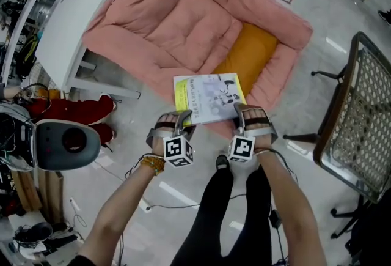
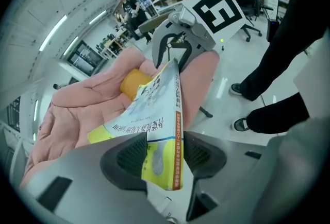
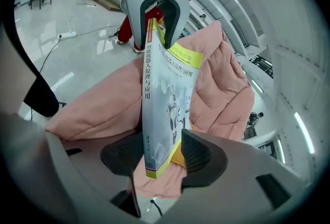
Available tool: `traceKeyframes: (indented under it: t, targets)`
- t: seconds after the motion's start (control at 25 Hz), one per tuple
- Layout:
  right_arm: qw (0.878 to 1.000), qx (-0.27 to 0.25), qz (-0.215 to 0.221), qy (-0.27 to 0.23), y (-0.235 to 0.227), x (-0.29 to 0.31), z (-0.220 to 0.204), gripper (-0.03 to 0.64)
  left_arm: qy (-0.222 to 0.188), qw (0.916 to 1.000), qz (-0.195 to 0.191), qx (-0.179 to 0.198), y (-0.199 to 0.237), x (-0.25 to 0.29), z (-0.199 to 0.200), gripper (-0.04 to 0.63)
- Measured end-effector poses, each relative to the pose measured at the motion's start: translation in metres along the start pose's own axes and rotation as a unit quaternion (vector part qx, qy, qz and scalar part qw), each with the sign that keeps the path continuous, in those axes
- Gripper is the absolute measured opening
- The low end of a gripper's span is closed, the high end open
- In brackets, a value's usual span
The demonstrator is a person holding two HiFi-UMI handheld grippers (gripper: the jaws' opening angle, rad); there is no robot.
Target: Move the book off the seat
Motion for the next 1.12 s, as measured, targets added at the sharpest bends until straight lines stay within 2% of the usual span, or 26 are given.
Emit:
traceKeyframes:
  t: [0.08, 0.12, 0.16, 0.32, 0.56, 0.96, 1.12]
  targets:
    - [1.0, -0.01, 0.01, -0.003, 0.0, 0.004, 0.002, 0.211, 0.004, 1.0, 0.004, 0.0, 0.002, 0.003, 0.001, 0.202]
    - [1.0, -0.015, 0.019, -0.005, 0.0, 0.005, 0.003, 0.182, 0.004, 1.0, 0.004, -0.002, 0.002, 0.003, 0.001, 0.193]
    - [0.999, -0.019, 0.026, -0.006, 0.001, 0.006, 0.002, 0.125, 0.002, 1.0, 0.003, -0.003, 0.003, 0.003, 0.002, 0.183]
    - [0.998, -0.019, 0.054, -0.001, -0.004, 0.007, 0.0, 0.084, -0.008, 0.9999, -0.01, 0.0, 0.011, -0.003, 0.005, 0.133]
    - [0.992, -0.032, 0.12, 0.01, -0.024, 0.003, 0.003, 0.077, 0.003, 0.999, -0.04, 0.018, 0.024, -0.009, 0.007, 0.091]
    - [0.983, -0.031, 0.18, 0.022, -0.058, -0.013, 0.009, 0.074, 0.007, 0.9962, -0.085, 0.016, 0.051, -0.026, 0.007, 0.071]
    - [0.982, -0.039, 0.185, 0.018, -0.072, -0.022, 0.01, 0.071, 0.007, 0.9948, -0.1, 0.019, 0.063, -0.034, 0.009, 0.071]
Point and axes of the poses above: the fingertips, and each gripper's own axes: x forward along the fingers, y to its left, z out of its top, the point moved 7 cm from there along -x, backward along the fingers, and after that the axes turned 14 degrees about y, right-handed, at the moved point
